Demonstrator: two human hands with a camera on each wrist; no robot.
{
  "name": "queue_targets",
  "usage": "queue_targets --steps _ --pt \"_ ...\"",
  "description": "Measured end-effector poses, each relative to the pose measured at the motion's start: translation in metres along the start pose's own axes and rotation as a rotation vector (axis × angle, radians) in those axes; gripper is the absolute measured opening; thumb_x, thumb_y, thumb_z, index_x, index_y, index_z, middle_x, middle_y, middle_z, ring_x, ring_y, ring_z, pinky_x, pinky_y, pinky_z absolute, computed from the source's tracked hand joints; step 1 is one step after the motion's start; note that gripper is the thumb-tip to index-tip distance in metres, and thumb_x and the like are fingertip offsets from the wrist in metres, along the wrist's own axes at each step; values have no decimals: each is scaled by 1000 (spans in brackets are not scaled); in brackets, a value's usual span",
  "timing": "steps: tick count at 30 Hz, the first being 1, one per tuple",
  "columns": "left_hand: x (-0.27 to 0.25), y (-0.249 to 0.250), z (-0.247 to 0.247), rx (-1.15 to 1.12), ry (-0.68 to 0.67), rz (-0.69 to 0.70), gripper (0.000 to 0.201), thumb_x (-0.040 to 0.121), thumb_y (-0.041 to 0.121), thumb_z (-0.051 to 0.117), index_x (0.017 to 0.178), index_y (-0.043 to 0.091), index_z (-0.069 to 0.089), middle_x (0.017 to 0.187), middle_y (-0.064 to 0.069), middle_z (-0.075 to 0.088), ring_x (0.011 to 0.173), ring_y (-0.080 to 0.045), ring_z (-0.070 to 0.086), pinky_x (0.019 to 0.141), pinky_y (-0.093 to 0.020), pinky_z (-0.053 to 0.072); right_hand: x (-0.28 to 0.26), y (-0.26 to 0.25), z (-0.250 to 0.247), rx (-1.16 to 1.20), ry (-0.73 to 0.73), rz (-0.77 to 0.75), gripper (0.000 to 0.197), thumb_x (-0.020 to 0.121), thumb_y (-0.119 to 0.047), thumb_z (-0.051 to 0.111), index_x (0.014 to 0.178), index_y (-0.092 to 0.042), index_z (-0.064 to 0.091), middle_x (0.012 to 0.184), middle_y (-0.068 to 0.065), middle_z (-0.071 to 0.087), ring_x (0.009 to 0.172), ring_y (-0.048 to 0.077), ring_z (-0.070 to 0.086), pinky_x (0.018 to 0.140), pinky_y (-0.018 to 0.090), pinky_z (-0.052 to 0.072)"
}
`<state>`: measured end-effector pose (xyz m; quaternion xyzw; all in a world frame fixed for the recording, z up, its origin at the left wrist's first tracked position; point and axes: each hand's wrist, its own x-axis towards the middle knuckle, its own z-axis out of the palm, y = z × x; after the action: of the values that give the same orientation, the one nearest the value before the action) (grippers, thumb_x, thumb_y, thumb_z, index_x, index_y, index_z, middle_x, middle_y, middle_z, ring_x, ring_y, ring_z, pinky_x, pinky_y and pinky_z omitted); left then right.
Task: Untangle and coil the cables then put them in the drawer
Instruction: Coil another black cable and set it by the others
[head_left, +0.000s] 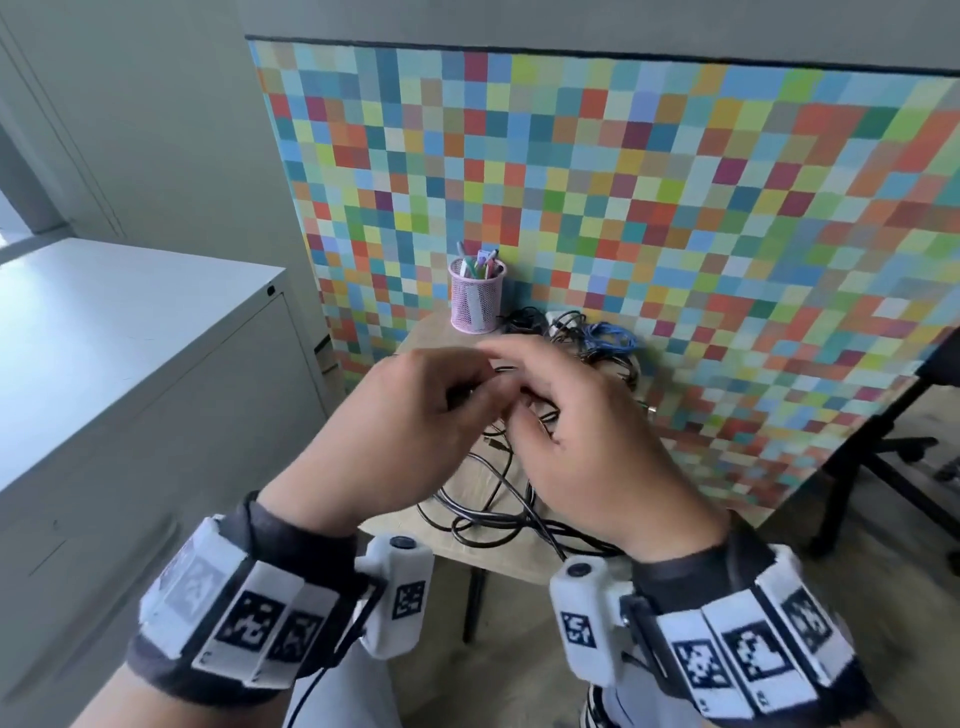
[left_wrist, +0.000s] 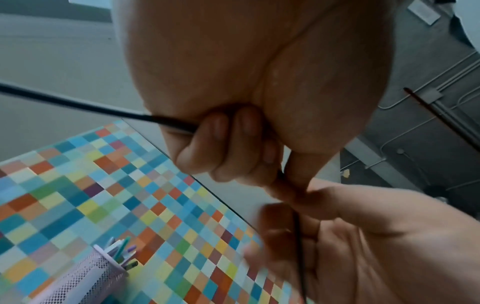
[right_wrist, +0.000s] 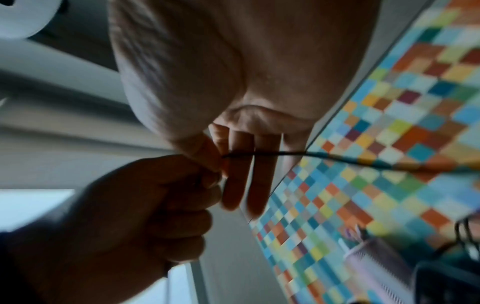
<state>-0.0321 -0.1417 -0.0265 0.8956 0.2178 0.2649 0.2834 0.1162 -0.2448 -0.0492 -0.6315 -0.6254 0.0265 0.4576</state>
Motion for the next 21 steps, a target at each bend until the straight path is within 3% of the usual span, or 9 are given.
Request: queue_targets --steps 3,5,7,10,13,15,17,19,21 --pt "1 -5 -7 -42 15 -15 50 99 52 54 66 14 47 55 2 37 51 -10 31 49 -30 31 3 3 -5 162 36 87 26 100 -20 61 120 -23 76 106 -14 78 101 4 72 90 32 58" --pt "-3 -14 -15 -65 0 -58 55 97 56 52 65 11 46 52 10 35 49 -8 30 49 -22 29 2 13 -22 185 112 122 19 100 -13 65 110 -21 80 96 -22 78 95 -2 71 86 19 55" --pt "-7 -24 -20 -152 -12 -107 61 96 57 53 68 3 48 55 12 34 51 -7 29 50 -22 28 0 23 -39 171 94 172 22 100 -8 64 106 -22 80 86 -31 75 87 -9 70 78 8 50" --pt "-10 -31 -17 -368 -13 -157 58 95 57 59 62 12 45 56 3 33 53 -16 27 50 -28 26 -4 42 -52 106 71 288 27 101 -14 64 102 -37 77 92 -32 74 96 -11 68 89 14 52" --pt "-11 -33 -10 -571 -23 -186 48 89 55 59 59 20 44 54 0 32 51 -18 23 48 -29 19 -5 52 -66 70 167 374 25 102 -19 64 106 -41 76 86 -40 70 90 -15 66 89 20 50" --pt "-10 -32 -7 -717 -43 -193 44 92 47 58 59 21 45 54 1 30 47 -15 22 46 -27 18 -6 54 -71 24 137 396 26 102 -20 63 107 -42 74 76 -42 66 79 -17 64 79 16 48" --pt "-8 -29 -4 -902 -48 -234 39 95 36 54 59 20 51 54 3 26 45 -11 19 44 -22 17 -6 53 -69 -47 30 425 27 104 -22 60 105 -45 73 60 -27 64 62 -6 59 64 20 44" --pt "-7 -23 -3 -1079 -54 -254 34 95 32 49 69 18 65 54 7 23 45 -8 15 44 -21 11 -6 50 -64 -80 -51 446 30 105 -24 58 96 -48 72 62 -13 65 65 2 63 66 26 48" --pt "-6 -17 -3 -1191 -47 -223 31 98 30 49 93 15 76 55 10 24 44 -6 13 44 -22 9 -6 46 -55 -52 -113 462 25 106 -24 56 109 -41 74 53 -24 58 61 -8 61 60 14 41"
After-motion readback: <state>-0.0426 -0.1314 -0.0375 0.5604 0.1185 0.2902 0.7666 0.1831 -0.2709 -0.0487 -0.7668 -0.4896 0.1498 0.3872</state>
